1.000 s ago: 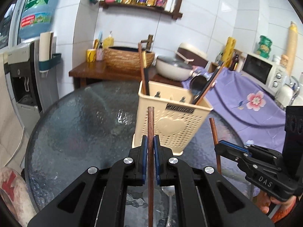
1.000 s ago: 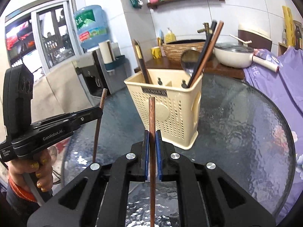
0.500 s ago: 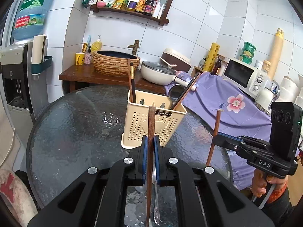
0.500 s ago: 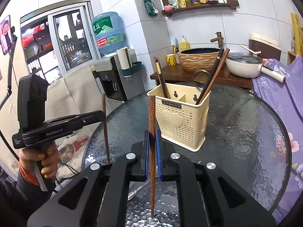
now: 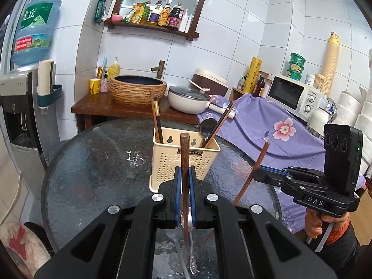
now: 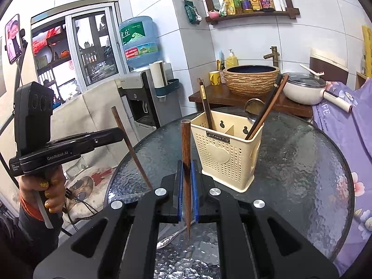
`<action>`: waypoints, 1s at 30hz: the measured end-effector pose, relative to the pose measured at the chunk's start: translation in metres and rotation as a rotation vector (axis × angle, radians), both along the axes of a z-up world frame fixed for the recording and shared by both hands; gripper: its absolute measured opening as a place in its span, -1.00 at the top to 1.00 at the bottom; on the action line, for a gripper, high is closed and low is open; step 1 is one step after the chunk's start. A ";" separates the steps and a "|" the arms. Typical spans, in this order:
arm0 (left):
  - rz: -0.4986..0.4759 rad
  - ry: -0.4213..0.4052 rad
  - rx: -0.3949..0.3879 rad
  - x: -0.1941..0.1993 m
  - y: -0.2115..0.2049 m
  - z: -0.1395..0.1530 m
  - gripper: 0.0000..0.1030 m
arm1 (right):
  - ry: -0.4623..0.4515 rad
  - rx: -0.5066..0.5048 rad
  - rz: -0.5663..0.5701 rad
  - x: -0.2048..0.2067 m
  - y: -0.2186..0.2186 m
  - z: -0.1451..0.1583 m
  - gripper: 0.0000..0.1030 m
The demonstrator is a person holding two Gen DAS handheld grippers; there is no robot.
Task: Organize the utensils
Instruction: 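Lift the chopstick with the right tool while the left tool carries its chopstick toward the holder, then lower the chopstick into the holder with the right tool while the left tool drops its chopstick in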
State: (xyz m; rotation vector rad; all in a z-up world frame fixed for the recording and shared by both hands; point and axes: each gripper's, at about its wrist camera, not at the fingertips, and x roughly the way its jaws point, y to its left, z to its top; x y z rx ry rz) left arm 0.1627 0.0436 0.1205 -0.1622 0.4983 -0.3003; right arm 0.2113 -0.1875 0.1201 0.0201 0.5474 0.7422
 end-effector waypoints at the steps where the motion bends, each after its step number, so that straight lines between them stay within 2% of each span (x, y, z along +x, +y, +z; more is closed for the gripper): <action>1: 0.001 -0.002 0.002 0.001 0.000 0.002 0.87 | -0.005 -0.003 0.001 0.000 0.001 0.002 0.86; 11: 0.005 -0.045 0.040 0.015 -0.002 0.035 0.87 | -0.065 -0.030 0.003 0.005 0.007 0.036 0.86; 19: 0.014 -0.081 -0.004 0.046 0.001 0.088 0.87 | -0.117 -0.004 -0.028 0.029 0.009 0.092 0.86; 25: 0.071 -0.143 -0.003 0.074 -0.005 0.134 0.87 | -0.166 0.048 -0.084 0.058 0.011 0.141 0.86; 30: 0.128 -0.166 0.007 0.100 -0.012 0.147 0.87 | -0.212 0.053 -0.158 0.083 0.013 0.163 0.86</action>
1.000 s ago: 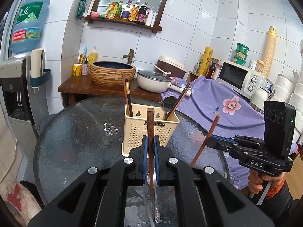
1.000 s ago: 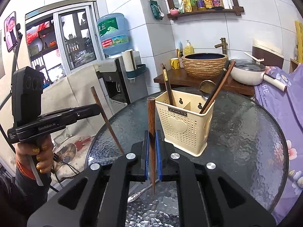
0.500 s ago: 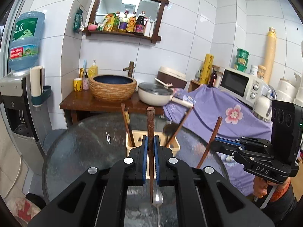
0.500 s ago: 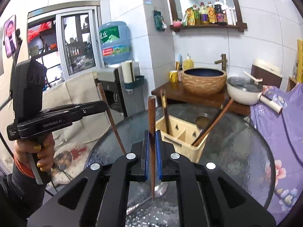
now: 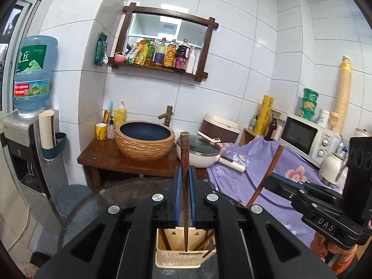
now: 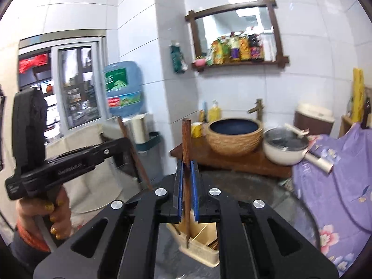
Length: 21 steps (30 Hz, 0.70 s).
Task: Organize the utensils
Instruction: 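Lower the chopstick into the holder with the right tool while the left tool drops its chopstick in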
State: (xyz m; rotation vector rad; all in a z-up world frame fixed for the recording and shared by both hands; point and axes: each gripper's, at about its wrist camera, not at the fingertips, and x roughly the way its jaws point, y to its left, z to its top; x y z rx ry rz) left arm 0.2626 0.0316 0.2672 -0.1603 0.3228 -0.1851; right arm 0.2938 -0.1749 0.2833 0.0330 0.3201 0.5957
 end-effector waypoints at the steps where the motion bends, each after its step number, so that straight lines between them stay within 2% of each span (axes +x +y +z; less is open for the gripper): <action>1: 0.011 -0.002 0.006 0.004 0.000 -0.001 0.87 | -0.013 -0.002 -0.019 0.006 0.000 0.001 0.86; 5: 0.030 0.029 0.005 0.024 -0.004 -0.018 0.87 | 0.001 0.004 -0.063 0.027 0.001 -0.015 0.86; 11: 0.046 0.115 0.013 0.046 -0.008 -0.070 0.87 | 0.031 -0.019 -0.101 0.043 0.007 -0.070 0.86; 15: 0.036 0.159 0.017 0.050 -0.008 -0.096 0.87 | 0.084 -0.023 -0.098 0.051 0.009 -0.100 0.86; 21: 0.023 0.210 0.011 0.053 -0.008 -0.127 0.87 | 0.122 -0.027 -0.098 0.052 0.011 -0.124 0.87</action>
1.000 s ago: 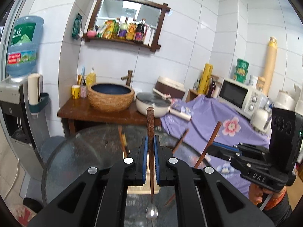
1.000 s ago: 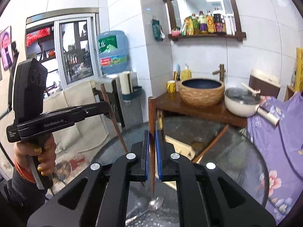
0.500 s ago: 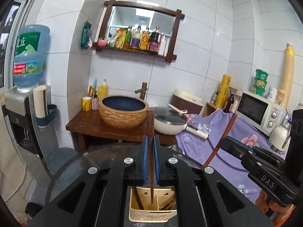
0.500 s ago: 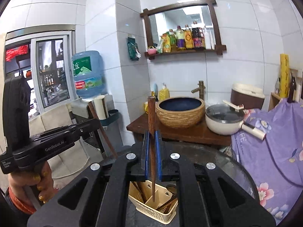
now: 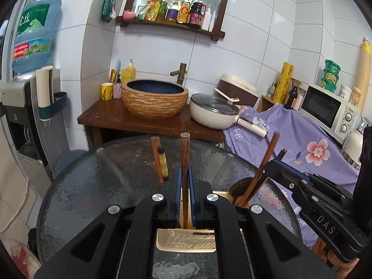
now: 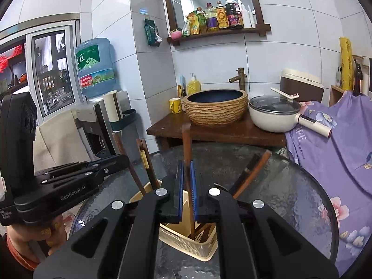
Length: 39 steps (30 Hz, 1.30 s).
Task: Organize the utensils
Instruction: 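Lower the chopstick into the holder with the right tool while the left tool drops its chopstick in, then lower the left tool onto the grey plastic spoon and close on its handle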
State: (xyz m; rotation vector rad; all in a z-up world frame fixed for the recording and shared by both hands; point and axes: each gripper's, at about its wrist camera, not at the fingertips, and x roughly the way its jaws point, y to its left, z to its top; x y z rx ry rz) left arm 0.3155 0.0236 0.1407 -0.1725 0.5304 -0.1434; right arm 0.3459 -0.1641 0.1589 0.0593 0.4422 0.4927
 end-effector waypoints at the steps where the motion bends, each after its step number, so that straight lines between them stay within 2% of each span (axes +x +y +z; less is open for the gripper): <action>1: 0.000 0.005 -0.001 0.001 0.000 -0.003 0.87 | 0.002 0.001 -0.003 0.000 -0.001 -0.002 0.87; 6: -0.002 0.033 -0.004 0.004 0.001 -0.017 0.87 | 0.017 -0.013 -0.008 0.001 0.001 -0.011 0.87; 11: -0.012 0.023 -0.005 0.000 0.002 -0.019 0.87 | 0.002 -0.001 -0.026 -0.004 -0.004 -0.019 0.85; 12: -0.019 0.019 -0.009 -0.002 0.002 -0.019 0.82 | -0.002 -0.001 -0.025 -0.006 -0.005 -0.021 0.82; 13: -0.019 0.015 -0.008 -0.004 0.002 -0.020 0.69 | -0.007 -0.002 -0.029 -0.008 -0.005 -0.021 0.71; 14: -0.015 0.007 -0.003 -0.008 0.003 -0.020 0.60 | -0.015 -0.006 -0.033 -0.011 -0.006 -0.022 0.50; 16: -0.010 -0.008 -0.001 -0.016 0.004 -0.022 0.25 | -0.032 -0.002 -0.042 -0.018 -0.010 -0.024 0.20; 22: 0.038 -0.032 0.029 -0.054 0.013 -0.037 -0.21 | -0.020 -0.024 -0.060 -0.045 -0.018 -0.041 0.16; 26: 0.065 0.018 0.066 -0.069 0.016 -0.060 -0.21 | 0.028 -0.058 -0.077 -0.059 -0.020 -0.063 0.11; 31: 0.054 0.124 0.125 -0.091 0.011 -0.105 -0.22 | 0.091 -0.115 -0.094 -0.076 -0.019 -0.101 0.09; 35: 0.021 0.211 0.135 -0.104 0.005 -0.138 -0.19 | 0.162 -0.115 -0.099 -0.085 -0.022 -0.130 0.01; 39: -0.004 0.277 0.109 -0.112 -0.002 -0.159 -0.14 | 0.221 -0.115 -0.099 -0.095 -0.022 -0.154 0.00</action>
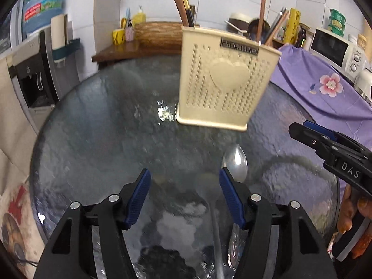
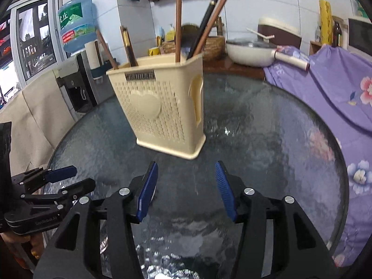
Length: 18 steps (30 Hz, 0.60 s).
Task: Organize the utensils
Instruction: 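Lower the left tool onto the grey plastic spoon and close on its handle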
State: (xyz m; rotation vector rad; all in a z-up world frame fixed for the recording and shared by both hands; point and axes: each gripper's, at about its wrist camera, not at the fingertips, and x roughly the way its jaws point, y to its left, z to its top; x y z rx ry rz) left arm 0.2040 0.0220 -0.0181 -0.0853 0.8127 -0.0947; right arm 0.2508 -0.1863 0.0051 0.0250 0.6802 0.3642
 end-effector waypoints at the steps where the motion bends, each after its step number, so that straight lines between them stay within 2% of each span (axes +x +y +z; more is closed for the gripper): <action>1: -0.003 0.009 -0.006 -0.001 -0.001 -0.003 -0.13 | 0.014 0.001 0.003 -0.003 0.000 -0.006 0.00; 9: -0.030 0.060 -0.002 -0.004 -0.013 -0.020 -0.03 | 0.093 0.009 -0.019 -0.016 -0.010 -0.034 -0.01; 14: -0.056 0.089 0.005 -0.002 -0.023 -0.028 0.04 | 0.113 0.022 -0.023 -0.019 -0.014 -0.038 -0.04; 18: -0.064 0.100 0.018 0.002 -0.029 -0.032 0.17 | 0.118 0.025 -0.021 -0.021 -0.014 -0.038 -0.05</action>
